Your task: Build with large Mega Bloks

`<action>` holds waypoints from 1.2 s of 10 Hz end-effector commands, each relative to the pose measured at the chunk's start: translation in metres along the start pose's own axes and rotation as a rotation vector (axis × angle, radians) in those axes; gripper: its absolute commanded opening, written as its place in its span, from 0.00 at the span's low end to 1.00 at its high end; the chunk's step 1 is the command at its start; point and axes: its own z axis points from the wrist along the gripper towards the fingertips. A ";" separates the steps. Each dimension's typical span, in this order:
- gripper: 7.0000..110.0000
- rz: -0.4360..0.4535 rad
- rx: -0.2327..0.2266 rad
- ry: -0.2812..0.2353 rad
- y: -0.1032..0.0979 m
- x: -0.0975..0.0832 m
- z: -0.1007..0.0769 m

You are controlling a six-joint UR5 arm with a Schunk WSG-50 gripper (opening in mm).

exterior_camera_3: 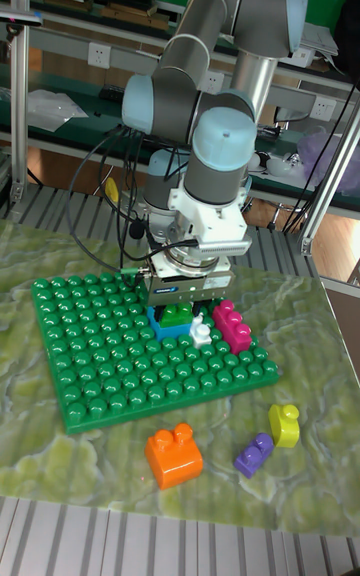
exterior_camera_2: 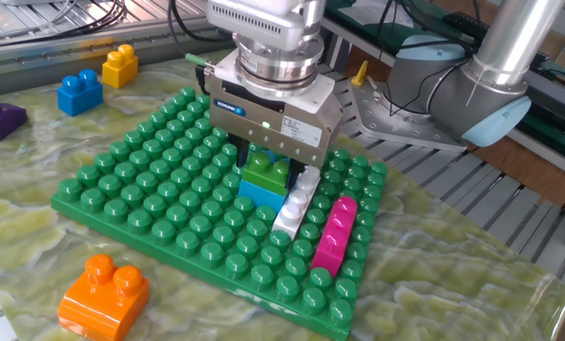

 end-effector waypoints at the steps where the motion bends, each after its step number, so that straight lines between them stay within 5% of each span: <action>1: 0.79 -0.022 0.000 -0.005 0.000 -0.003 -0.008; 5: 0.79 0.026 0.012 -0.026 0.012 -0.017 -0.034; 6: 0.57 0.062 0.023 -0.061 0.010 -0.025 -0.039; 7: 0.57 0.116 0.028 -0.068 0.009 -0.023 -0.045; 9: 0.57 0.108 0.076 -0.077 -0.001 -0.022 -0.051; 12: 0.57 0.073 0.077 -0.097 -0.004 -0.029 -0.053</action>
